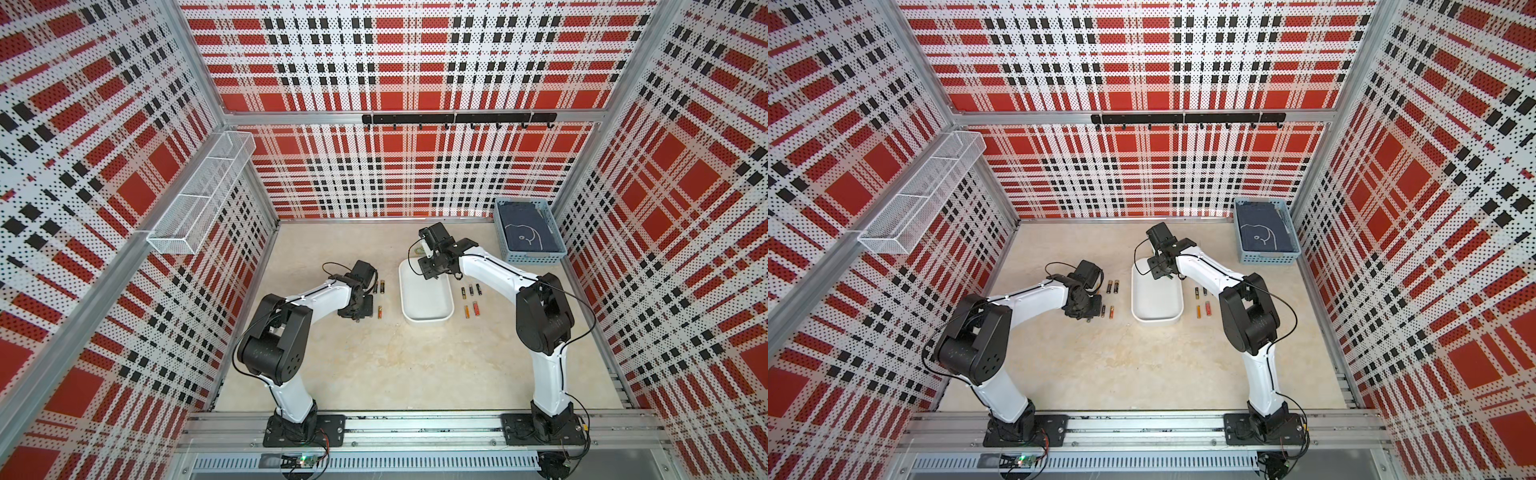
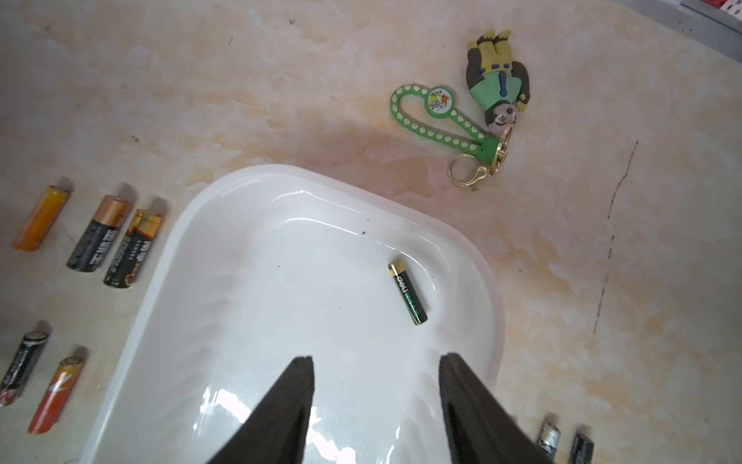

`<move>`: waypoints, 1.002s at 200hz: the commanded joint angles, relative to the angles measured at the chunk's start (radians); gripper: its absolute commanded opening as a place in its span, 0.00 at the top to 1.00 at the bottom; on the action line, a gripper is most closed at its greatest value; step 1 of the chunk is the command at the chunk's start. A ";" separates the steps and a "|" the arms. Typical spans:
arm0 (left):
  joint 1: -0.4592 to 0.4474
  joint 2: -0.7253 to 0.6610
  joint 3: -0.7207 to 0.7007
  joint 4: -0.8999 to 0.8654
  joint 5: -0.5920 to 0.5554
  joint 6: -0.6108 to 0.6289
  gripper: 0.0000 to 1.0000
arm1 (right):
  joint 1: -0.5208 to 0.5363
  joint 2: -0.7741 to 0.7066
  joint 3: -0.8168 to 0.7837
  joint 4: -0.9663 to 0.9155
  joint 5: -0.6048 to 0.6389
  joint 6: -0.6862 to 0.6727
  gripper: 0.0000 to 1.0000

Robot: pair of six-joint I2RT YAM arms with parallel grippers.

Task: Take the batteries out of the storage box
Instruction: Place the battery at the center of the board.

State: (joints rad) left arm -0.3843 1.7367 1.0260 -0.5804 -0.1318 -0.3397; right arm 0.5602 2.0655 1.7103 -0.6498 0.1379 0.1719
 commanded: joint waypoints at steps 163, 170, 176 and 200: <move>-0.032 0.037 0.066 0.033 -0.034 -0.023 0.74 | -0.026 0.199 0.137 -0.085 0.062 0.032 0.47; -0.034 0.037 0.070 0.030 -0.039 -0.023 0.74 | -0.025 0.210 0.157 -0.105 0.087 0.044 0.48; -0.036 0.036 0.074 0.027 -0.041 -0.023 0.74 | -0.026 0.222 0.177 -0.125 0.094 0.056 0.48; -0.037 0.042 0.087 0.016 -0.049 -0.024 0.74 | -0.026 0.259 0.231 -0.169 0.111 0.082 0.49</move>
State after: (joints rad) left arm -0.4145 1.7657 1.0840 -0.5510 -0.1596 -0.3595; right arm 0.5320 2.2845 1.8893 -0.7441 0.2047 0.2081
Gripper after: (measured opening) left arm 0.260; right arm 0.514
